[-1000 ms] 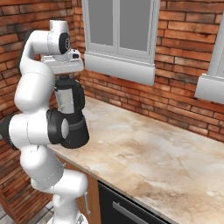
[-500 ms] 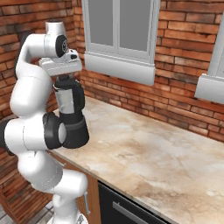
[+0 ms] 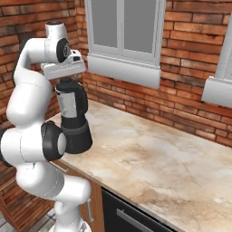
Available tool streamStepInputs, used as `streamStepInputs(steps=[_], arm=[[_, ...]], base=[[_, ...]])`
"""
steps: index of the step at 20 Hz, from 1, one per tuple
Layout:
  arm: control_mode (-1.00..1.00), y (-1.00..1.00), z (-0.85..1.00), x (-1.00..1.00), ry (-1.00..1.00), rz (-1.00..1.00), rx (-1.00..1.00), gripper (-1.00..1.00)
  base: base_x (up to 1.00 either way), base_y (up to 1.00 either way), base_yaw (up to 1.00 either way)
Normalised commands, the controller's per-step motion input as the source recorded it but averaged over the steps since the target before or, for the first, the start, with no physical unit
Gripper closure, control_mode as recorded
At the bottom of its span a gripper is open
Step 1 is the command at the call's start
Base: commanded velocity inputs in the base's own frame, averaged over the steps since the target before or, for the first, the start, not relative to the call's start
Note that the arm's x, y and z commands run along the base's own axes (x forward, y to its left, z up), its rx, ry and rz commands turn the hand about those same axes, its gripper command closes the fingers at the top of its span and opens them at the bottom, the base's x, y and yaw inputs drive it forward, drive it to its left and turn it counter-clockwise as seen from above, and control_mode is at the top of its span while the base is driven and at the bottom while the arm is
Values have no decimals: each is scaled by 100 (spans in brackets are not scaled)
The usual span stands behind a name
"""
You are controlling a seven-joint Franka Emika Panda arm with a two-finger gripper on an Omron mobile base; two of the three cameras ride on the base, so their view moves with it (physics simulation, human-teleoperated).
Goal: Grab the garlic and lemon from the fridge, place them in the blender, close the lid, and turn on the blender to create a marinade.
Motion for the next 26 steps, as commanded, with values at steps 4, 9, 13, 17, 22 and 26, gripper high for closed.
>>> streamStepInputs(steps=[4,9,13,17,22,26], arm=[[-100,0,35,-29,-20,0,0,-100],[-100,1,44,-46,-24,0,0,-100],[-100,0,6,-79,-35,-6,0,-100],[-100,10,-27,-100,-39,-18,0,-100],[-100,30,-46,-100,-39,-29,1,-100],[-100,28,-46,-89,-38,-37,6,-100]], base=[[0,0,0],[0,0,0],[0,0,0],[0,0,0],[0,0,0],[0,0,0]])
